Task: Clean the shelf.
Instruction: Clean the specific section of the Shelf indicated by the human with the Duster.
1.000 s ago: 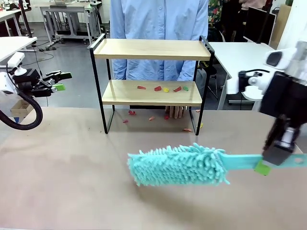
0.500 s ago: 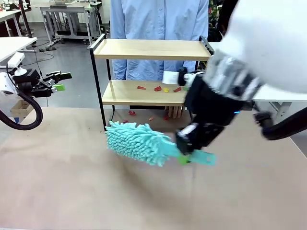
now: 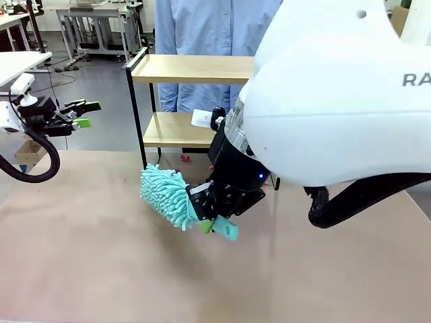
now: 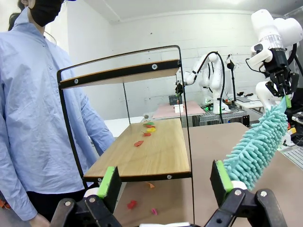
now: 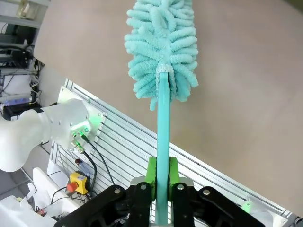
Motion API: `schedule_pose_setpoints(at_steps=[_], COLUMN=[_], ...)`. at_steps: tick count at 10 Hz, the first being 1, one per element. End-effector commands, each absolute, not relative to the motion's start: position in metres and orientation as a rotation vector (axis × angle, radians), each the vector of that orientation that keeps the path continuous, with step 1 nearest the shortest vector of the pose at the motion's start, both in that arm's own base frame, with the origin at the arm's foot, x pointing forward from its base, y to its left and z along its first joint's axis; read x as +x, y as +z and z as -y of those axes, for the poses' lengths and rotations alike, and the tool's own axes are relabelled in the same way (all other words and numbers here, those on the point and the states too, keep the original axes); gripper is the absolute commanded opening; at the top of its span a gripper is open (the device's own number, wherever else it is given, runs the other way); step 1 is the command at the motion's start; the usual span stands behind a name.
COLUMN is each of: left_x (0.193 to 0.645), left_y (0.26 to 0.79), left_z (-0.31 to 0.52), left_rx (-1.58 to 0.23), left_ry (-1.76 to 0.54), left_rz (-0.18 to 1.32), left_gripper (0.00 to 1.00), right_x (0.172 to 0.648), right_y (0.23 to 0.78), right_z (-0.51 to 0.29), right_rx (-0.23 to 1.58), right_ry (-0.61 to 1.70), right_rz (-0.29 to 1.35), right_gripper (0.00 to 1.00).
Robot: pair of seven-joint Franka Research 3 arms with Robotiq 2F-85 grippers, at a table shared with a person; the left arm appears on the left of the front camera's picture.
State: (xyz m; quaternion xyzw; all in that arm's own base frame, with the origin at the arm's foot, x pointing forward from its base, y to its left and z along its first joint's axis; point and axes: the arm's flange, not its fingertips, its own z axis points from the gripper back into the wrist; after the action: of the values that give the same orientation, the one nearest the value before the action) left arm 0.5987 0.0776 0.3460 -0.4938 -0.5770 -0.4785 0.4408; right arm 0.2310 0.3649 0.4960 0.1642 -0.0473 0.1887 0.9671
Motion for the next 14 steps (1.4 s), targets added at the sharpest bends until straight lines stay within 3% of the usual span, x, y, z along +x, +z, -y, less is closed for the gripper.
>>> schedule_pose_setpoints(at_steps=[1, 3, 6, 8, 14], left_x=[0.597, 0.597, 0.597, 0.597, 0.597], left_y=[0.349, 0.349, 0.349, 0.349, 0.349], left_z=[-0.078, -0.078, -0.078, -0.078, -0.078], left_rx=[-1.224, -1.224, -1.224, -1.224, -1.224], left_ry=[-1.196, -1.196, -1.196, -1.196, -1.196], left_rz=[1.432, 1.432, 1.432, 1.432, 1.432], left_gripper=[1.0, 1.0, 1.0, 1.0, 1.0], right_x=[0.229, 0.231, 0.239, 0.252, 0.283], right_y=[0.504, 0.498, 0.48, 0.464, 0.443], right_z=[-0.357, -0.363, -0.416, -0.439, -0.467], right_rx=[0.325, 0.329, 0.36, 0.29, 0.249], right_ry=[0.4, 0.385, 0.275, 0.195, 0.161], right_rz=[0.114, 0.1, 0.216, 0.295, 0.27], right_gripper=[0.13, 0.13, 0.13, 0.13, 0.13])
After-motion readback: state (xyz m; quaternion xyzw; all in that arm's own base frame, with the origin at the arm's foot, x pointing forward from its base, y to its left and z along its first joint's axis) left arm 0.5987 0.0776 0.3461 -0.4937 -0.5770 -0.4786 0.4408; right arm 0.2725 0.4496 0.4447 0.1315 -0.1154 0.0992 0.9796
